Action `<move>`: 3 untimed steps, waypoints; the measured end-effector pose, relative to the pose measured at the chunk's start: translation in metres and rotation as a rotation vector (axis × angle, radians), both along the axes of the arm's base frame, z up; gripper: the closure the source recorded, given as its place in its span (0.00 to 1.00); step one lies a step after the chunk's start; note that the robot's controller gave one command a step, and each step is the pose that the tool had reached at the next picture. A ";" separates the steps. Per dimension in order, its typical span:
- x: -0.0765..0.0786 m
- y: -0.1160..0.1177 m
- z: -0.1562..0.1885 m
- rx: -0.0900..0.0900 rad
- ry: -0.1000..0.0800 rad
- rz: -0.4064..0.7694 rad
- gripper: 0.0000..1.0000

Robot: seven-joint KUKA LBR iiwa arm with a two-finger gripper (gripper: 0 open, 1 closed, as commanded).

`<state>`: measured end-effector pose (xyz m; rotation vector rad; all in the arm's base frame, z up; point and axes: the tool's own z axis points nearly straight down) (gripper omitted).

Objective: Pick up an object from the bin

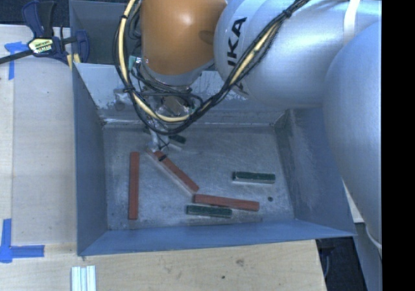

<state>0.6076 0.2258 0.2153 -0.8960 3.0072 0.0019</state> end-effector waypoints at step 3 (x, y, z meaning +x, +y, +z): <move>-0.052 -0.005 -0.144 0.000 -0.001 0.332 1.00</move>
Offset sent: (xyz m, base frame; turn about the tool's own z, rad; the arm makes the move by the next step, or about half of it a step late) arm -0.0523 -0.0079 -0.1077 -0.1873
